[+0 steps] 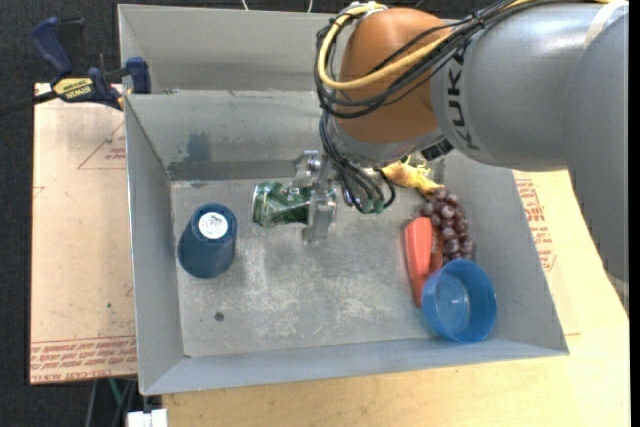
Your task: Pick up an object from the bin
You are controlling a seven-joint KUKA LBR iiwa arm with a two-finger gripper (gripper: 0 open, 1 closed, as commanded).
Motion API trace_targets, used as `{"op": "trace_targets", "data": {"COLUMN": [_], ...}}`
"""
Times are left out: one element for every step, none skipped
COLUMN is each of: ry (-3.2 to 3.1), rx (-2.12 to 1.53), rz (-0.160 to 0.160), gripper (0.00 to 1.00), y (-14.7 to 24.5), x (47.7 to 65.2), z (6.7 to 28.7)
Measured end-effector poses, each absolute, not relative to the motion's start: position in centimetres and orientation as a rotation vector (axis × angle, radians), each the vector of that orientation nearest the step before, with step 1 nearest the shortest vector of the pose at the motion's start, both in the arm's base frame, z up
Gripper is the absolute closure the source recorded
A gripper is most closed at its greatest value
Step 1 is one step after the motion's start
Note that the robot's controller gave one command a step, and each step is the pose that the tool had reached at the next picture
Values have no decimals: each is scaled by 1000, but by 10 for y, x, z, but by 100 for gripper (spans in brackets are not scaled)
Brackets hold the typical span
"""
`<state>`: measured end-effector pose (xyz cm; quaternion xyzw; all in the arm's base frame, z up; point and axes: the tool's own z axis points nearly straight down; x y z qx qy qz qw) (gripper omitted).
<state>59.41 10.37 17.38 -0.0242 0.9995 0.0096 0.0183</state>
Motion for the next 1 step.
{"op": "trace_targets", "data": {"ry": [3111], "rx": [-120], "rz": [27], "gripper": [100], "y": [105], "x": [597], "z": [241]}}
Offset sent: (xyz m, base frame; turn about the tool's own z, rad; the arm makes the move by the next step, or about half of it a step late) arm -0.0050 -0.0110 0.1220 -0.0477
